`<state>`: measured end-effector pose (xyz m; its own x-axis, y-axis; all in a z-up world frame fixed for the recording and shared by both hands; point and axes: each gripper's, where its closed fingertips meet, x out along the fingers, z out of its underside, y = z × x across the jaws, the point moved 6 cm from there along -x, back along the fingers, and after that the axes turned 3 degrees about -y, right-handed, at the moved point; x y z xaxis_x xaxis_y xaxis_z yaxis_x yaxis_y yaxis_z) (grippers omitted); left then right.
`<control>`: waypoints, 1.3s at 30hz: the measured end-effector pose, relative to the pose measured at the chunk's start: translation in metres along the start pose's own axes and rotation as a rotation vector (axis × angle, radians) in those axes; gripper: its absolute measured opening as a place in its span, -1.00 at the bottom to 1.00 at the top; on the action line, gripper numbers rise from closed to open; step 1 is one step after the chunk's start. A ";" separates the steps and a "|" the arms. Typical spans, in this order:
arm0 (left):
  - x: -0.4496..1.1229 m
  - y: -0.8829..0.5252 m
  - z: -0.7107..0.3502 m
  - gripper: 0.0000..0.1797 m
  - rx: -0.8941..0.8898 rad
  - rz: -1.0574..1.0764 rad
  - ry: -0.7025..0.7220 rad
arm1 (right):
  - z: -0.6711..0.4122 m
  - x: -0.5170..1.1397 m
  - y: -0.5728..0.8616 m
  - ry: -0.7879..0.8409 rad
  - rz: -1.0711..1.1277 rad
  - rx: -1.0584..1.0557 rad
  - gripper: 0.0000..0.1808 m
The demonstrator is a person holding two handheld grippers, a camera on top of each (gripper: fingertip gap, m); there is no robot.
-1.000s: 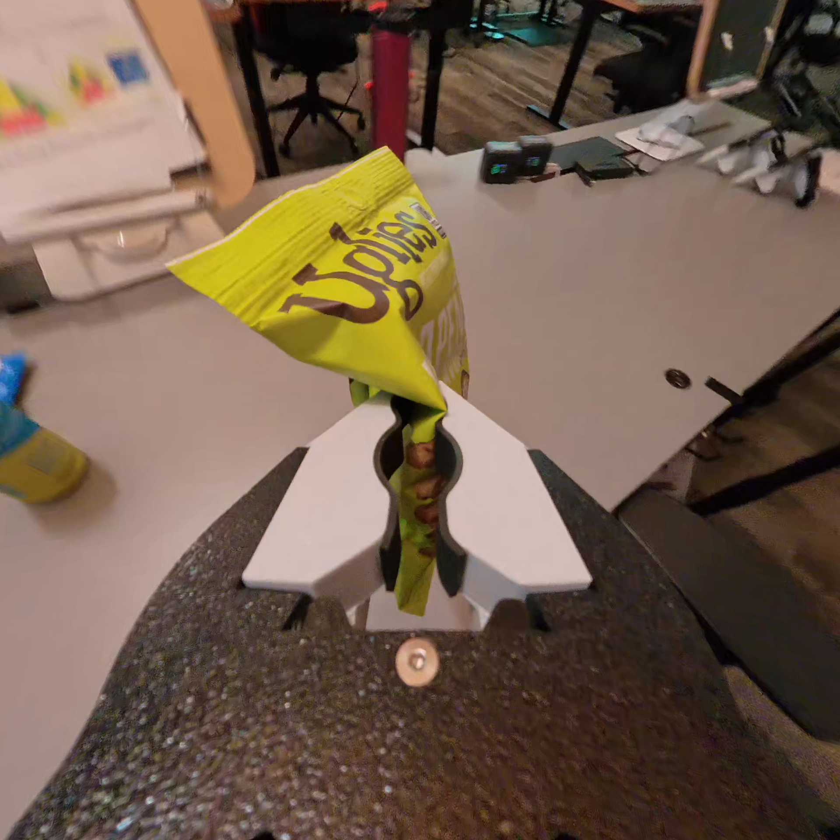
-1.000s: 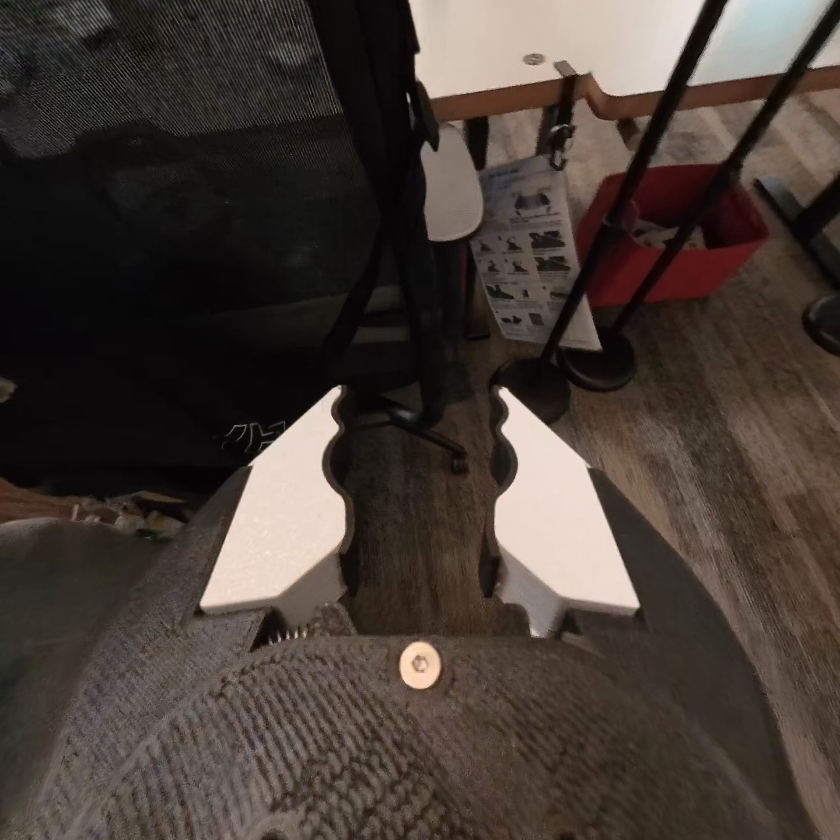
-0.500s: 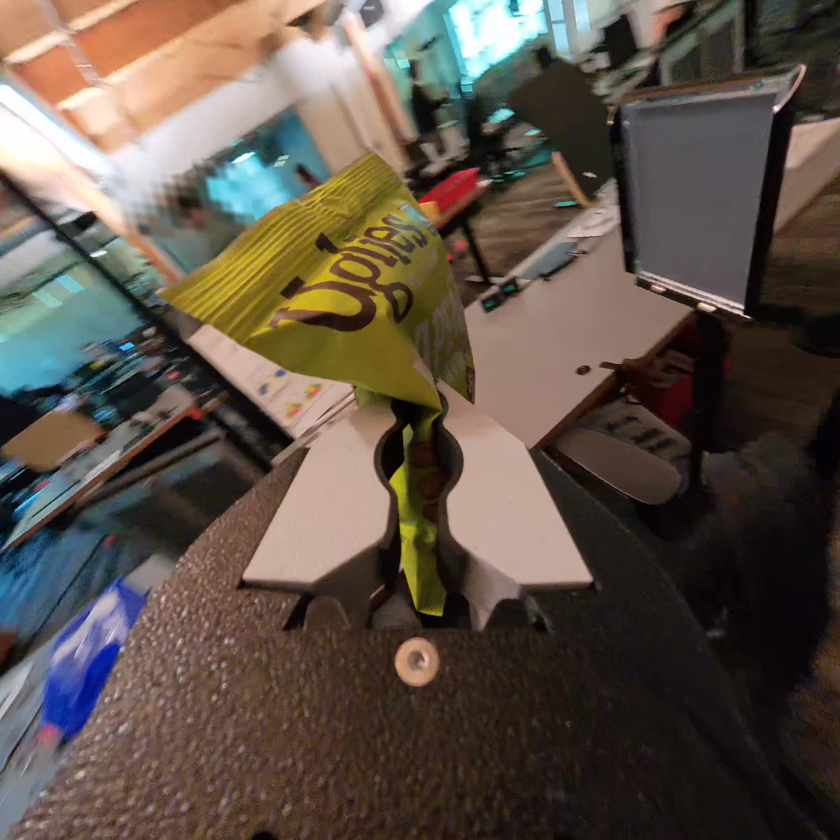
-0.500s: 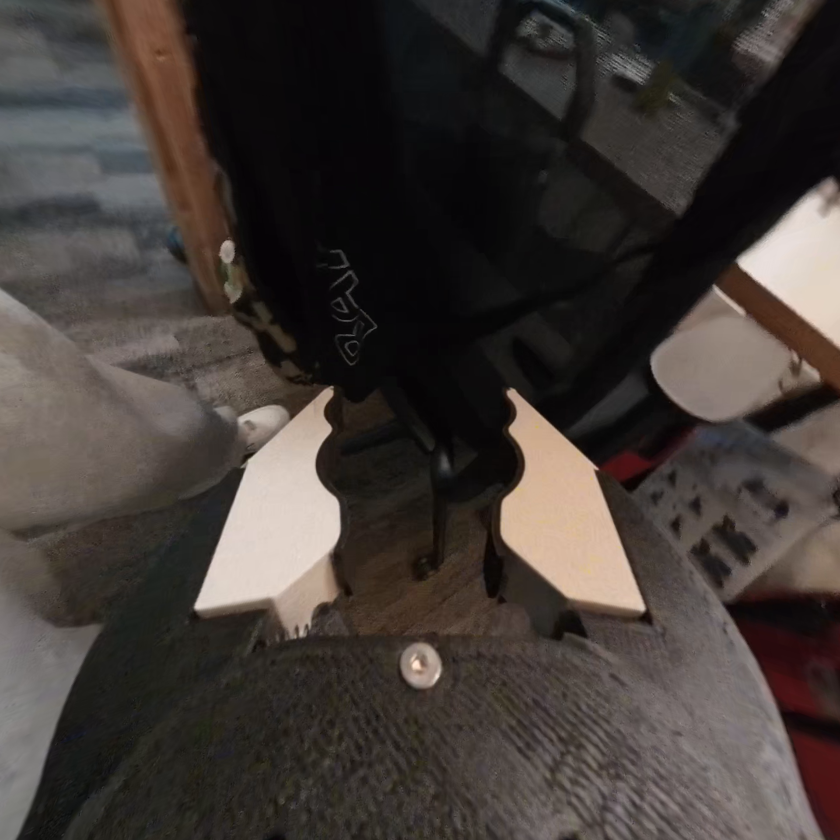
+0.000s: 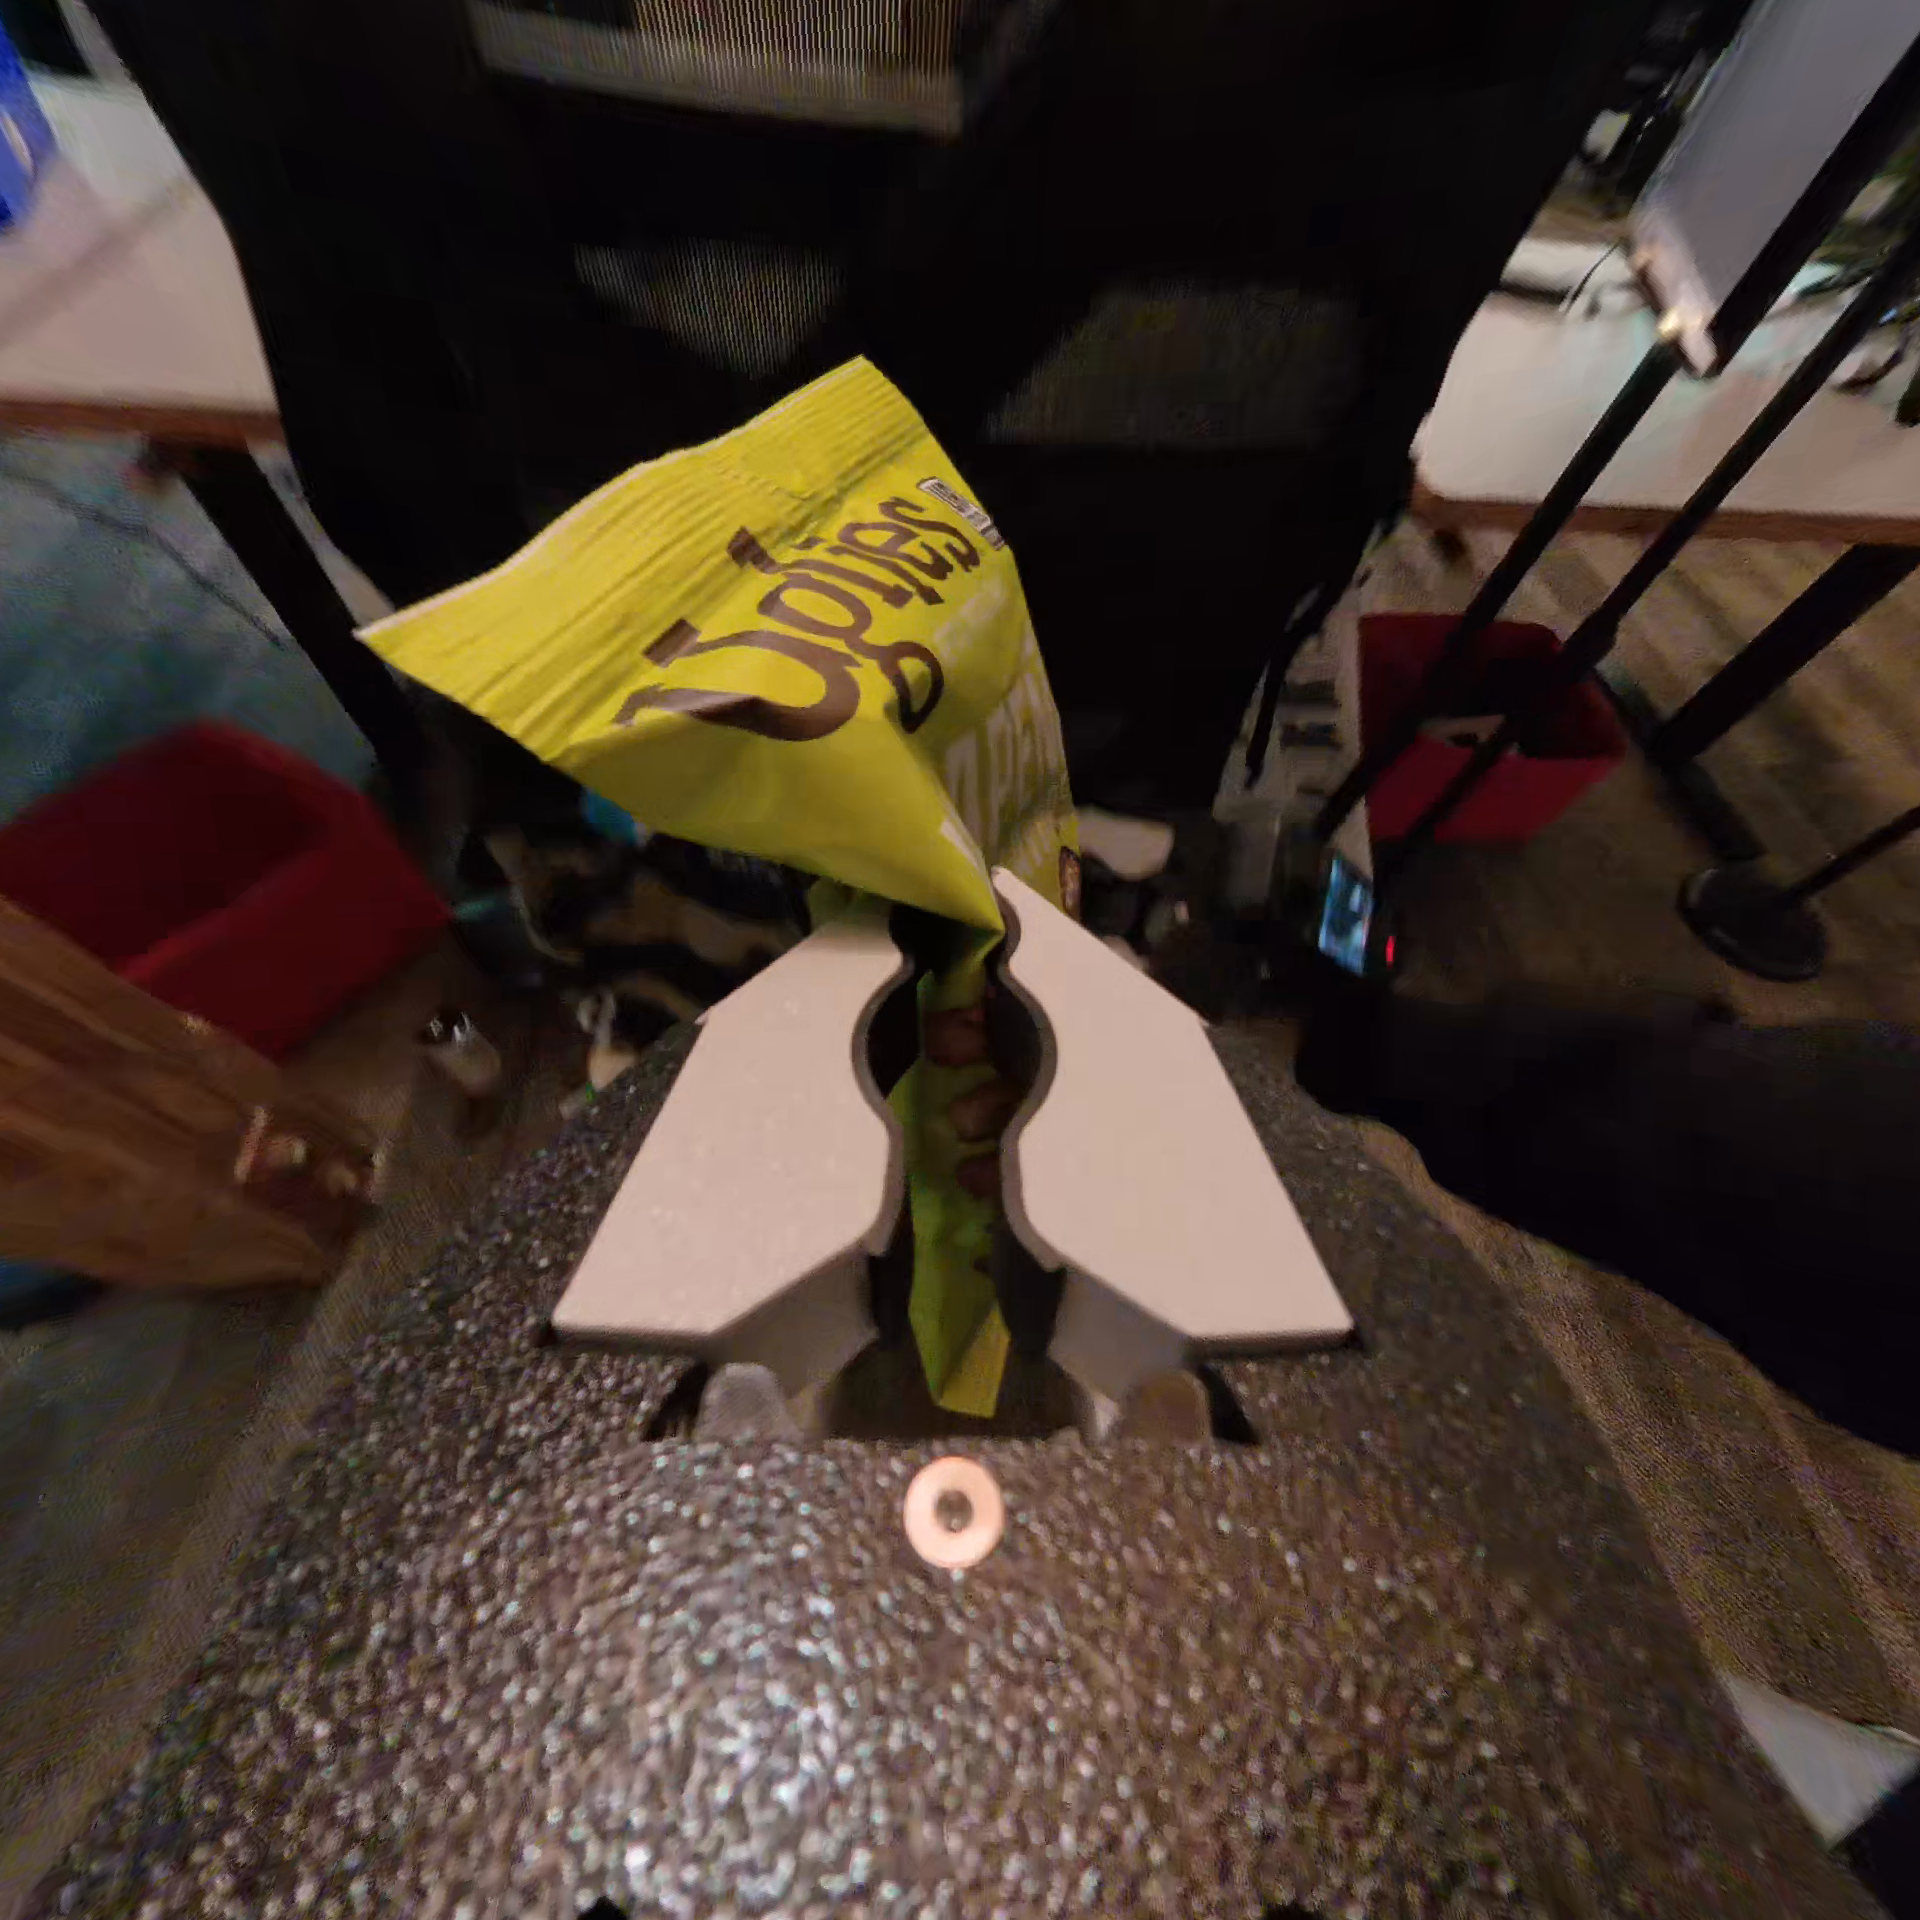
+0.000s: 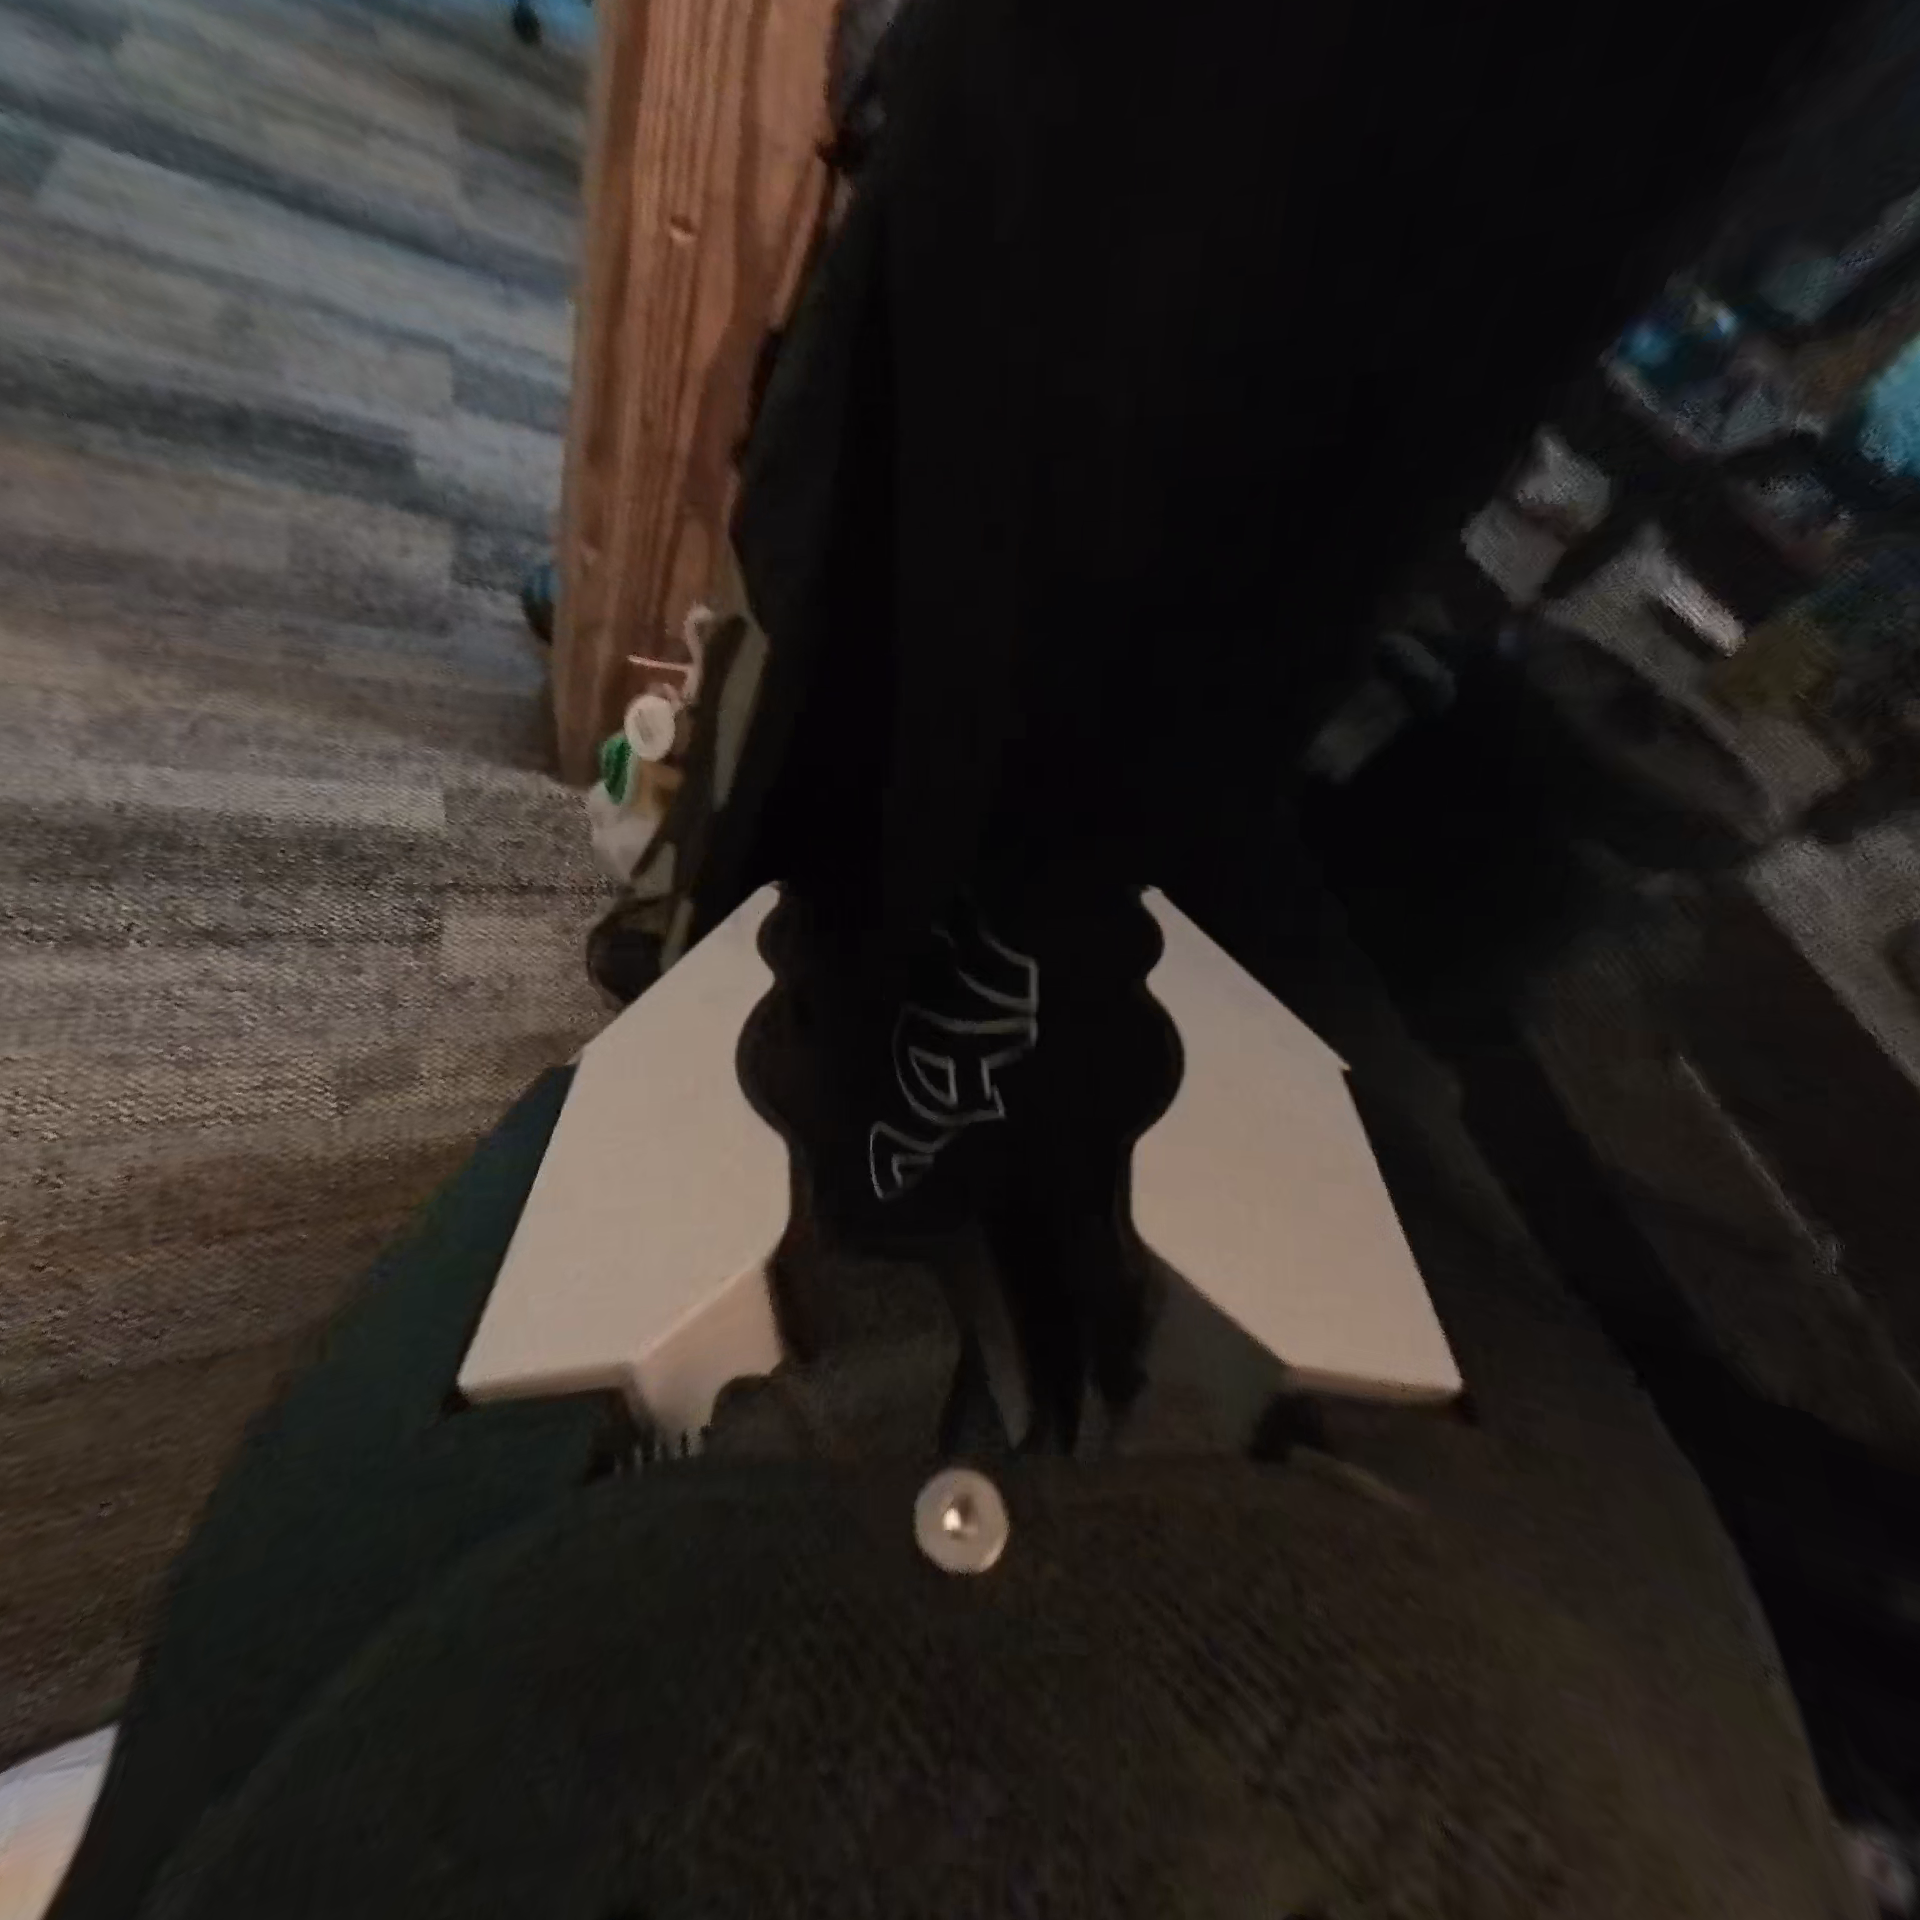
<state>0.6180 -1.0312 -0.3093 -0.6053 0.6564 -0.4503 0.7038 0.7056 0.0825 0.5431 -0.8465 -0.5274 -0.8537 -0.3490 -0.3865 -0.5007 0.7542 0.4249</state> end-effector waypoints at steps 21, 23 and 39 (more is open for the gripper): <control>0.202 0.100 0.148 -0.96 -0.295 -0.691 -0.047 | -0.015 -0.026 0.043 -0.227 -0.392 -0.237 -0.96; 0.209 0.102 0.125 -0.97 -0.239 -0.744 0.014 | -0.018 -0.031 0.041 -0.199 -0.441 -0.282 -0.96; 0.254 0.048 0.137 -0.22 -0.029 -0.593 0.189 | -0.013 -0.033 0.067 -0.113 -0.564 -0.119 -0.96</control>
<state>0.5491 -0.8669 -0.5413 -0.9473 0.1845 -0.2619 0.2188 0.9697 -0.1084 0.5362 -0.7918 -0.4758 -0.4329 -0.6117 -0.6621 -0.8916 0.3989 0.2144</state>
